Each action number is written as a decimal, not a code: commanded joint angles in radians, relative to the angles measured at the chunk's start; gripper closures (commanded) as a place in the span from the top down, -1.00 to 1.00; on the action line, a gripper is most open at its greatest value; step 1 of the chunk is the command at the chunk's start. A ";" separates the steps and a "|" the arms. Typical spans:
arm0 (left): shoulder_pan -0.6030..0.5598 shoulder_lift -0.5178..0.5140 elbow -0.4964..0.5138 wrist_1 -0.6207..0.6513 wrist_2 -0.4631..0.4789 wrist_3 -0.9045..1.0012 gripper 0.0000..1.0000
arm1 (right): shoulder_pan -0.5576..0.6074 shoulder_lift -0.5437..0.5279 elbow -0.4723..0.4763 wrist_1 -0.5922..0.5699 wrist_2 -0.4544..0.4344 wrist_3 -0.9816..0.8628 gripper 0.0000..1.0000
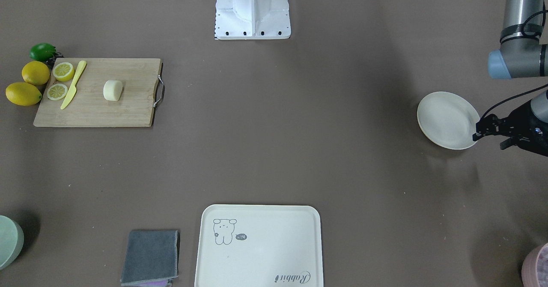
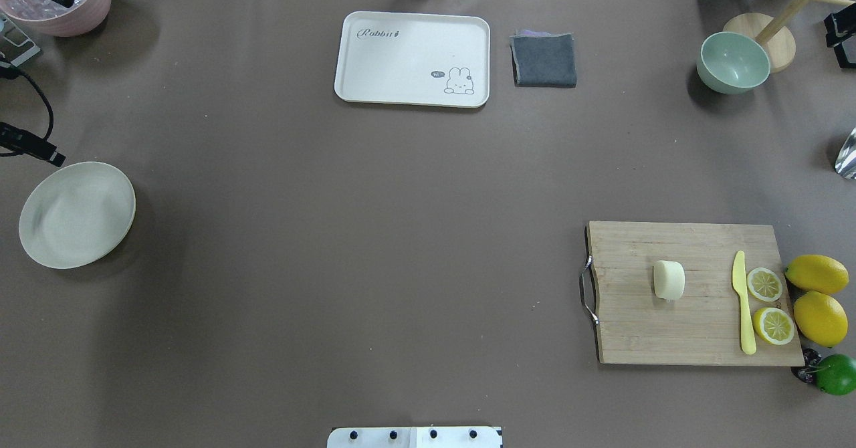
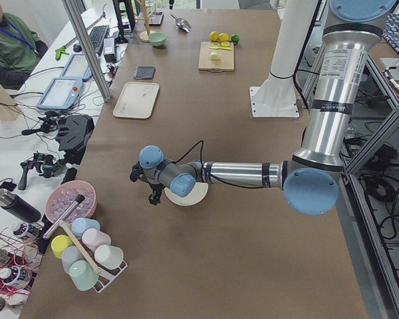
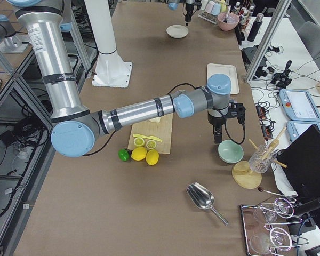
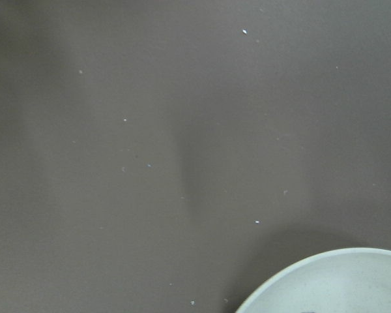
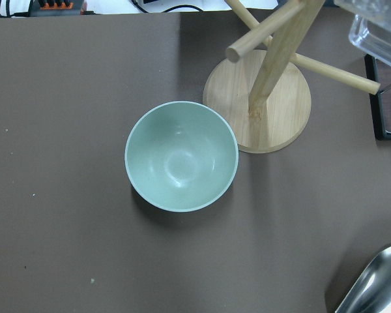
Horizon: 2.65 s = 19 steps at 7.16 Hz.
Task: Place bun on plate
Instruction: 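Lower the left gripper to the rim of the white plate and grip it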
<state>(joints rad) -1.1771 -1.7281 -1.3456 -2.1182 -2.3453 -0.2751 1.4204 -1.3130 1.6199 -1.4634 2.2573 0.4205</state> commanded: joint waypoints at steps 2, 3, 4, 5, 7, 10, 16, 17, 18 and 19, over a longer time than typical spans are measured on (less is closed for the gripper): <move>0.039 0.004 0.003 0.000 0.001 0.000 0.62 | 0.000 0.008 0.002 0.002 -0.019 0.000 1.00; 0.045 0.004 0.011 0.000 0.001 0.002 0.62 | 0.000 0.008 0.002 0.000 -0.019 0.000 1.00; 0.047 0.004 0.026 0.000 0.001 0.043 0.60 | 0.000 0.008 0.002 0.002 -0.021 0.000 1.00; 0.047 0.005 0.055 0.000 0.001 0.116 0.60 | 0.000 0.008 0.003 0.002 -0.019 0.000 1.00; 0.047 0.007 0.051 0.001 -0.005 0.137 0.31 | 0.000 0.003 0.023 0.002 -0.021 0.001 1.00; 0.045 0.031 0.039 -0.064 -0.089 0.157 -1.00 | 0.000 -0.002 0.029 0.002 -0.041 0.000 1.00; -0.026 -0.052 0.003 -0.068 -0.264 0.010 -1.00 | -0.005 0.000 0.018 -0.002 -0.032 0.001 1.00; -0.026 -0.101 -0.004 -0.068 -0.270 -0.051 -1.00 | -0.005 0.000 0.018 -0.003 -0.027 0.003 1.00; -0.016 -0.129 -0.007 -0.078 -0.267 -0.096 -1.00 | -0.005 -0.003 0.012 -0.003 -0.028 0.000 1.00; -0.007 -0.195 -0.023 -0.083 -0.264 -0.205 -1.00 | -0.006 0.004 0.008 -0.006 -0.028 0.001 1.00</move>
<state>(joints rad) -1.1939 -1.8557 -1.3541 -2.1940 -2.6109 -0.3719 1.4157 -1.3134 1.6333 -1.4669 2.2285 0.4214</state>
